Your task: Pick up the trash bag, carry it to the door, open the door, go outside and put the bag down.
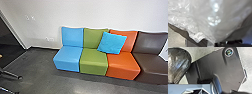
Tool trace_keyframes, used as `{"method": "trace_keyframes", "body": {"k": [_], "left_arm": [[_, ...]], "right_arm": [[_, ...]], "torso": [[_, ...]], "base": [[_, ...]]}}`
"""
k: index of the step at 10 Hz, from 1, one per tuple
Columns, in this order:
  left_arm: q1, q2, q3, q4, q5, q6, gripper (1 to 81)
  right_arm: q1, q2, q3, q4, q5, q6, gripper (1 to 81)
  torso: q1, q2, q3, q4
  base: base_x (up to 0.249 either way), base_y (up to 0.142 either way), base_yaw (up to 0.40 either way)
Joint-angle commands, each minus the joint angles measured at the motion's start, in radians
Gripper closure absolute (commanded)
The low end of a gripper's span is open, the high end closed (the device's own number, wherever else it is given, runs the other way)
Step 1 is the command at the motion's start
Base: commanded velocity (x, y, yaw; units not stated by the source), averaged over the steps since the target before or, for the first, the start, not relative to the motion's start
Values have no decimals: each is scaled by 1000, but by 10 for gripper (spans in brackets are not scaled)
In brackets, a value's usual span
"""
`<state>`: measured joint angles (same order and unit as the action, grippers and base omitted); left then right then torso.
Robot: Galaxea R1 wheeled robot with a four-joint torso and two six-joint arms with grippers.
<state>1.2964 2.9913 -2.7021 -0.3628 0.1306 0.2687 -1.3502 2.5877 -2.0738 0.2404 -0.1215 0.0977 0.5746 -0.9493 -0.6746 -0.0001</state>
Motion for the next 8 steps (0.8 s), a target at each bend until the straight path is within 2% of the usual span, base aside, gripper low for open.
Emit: {"method": "trace_keyframes", "body": {"k": [1, 2, 3, 8], "left_arm": [[-10, 2, 2, 4, 87, 13, 811], [2, 2, 2, 11, 87, 15, 811], [13, 3, 2, 13, 87, 15, 811], [60, 22, 1, 19, 86, 50, 811]], "right_arm": [[12, 21, -35, -23, -76, -4, 10], [6, 45, -67, -26, -76, -4, 10], [-2, 65, -92, -35, -76, -4, 10], [-36, 166, -224, -53, -55, -18, 10]], "torso": [[-62, 96, 60, 0], [-85, 132, 54, 0], [-110, 169, 29, 0], [-226, 348, 39, 0]], "base": [[0, 0, 0], [0, 0, 0], [0, 0, 0], [0, 0, 0]]}}
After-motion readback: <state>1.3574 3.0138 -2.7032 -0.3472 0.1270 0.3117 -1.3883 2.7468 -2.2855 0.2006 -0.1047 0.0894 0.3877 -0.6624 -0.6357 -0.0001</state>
